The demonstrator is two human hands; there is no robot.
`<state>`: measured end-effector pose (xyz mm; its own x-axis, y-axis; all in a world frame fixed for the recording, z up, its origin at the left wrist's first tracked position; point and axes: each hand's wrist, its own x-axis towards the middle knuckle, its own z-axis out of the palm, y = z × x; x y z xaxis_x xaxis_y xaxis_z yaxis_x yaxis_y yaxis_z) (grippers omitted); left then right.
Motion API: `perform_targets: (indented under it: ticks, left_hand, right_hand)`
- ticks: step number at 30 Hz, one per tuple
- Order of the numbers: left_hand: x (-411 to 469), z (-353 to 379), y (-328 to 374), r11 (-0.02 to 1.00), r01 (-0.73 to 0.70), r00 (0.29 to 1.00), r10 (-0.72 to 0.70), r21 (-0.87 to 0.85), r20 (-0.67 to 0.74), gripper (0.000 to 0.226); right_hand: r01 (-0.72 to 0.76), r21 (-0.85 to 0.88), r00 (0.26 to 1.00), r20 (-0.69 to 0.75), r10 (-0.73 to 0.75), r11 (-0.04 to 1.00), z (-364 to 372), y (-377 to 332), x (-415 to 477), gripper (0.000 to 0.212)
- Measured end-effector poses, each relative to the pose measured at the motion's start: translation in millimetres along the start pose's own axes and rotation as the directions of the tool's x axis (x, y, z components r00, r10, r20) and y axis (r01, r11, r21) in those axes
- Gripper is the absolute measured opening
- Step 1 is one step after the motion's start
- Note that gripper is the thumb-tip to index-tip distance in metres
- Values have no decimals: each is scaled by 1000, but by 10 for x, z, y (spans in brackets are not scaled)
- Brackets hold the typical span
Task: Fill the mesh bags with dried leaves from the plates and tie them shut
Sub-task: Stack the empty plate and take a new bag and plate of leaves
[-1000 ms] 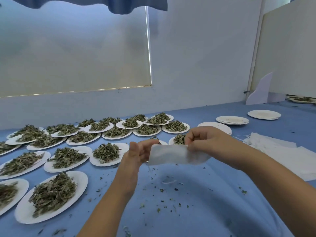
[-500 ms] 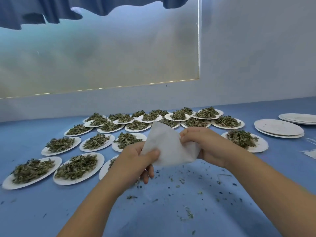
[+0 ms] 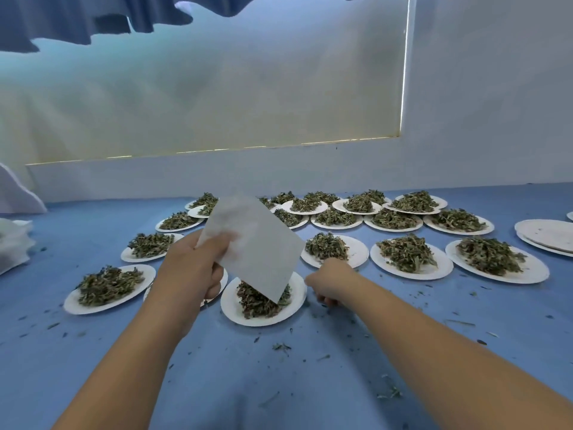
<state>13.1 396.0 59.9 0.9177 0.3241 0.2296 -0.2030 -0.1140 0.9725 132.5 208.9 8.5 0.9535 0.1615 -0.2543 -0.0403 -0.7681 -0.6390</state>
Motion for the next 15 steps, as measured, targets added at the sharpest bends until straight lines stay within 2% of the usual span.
perform_targets:
  ticks: [4, 9, 11, 15]
  left_hand:
    - [8, -46, -34, 999, 26, 999, -27, -39, -23, 15]
    - [18, -112, -69, 999, 46, 999, -47, -25, -28, 17]
    - [21, -122, -70, 998, 60, 998, -60, -26, -21, 18]
    - [29, -79, -43, 994, 95, 995, -97, -49, -27, 15]
  right_hand:
    - [9, -82, 999, 33, -6, 997, 33, -123, 52, 26]
    - [17, -137, 997, 73, -7, 990, 86, -183, 104, 20]
    - [1, -67, 998, 60, 3, 998, 90, -164, 117, 18]
    - [-71, 212, 996, 62, 59, 975, 50, -80, 94, 18]
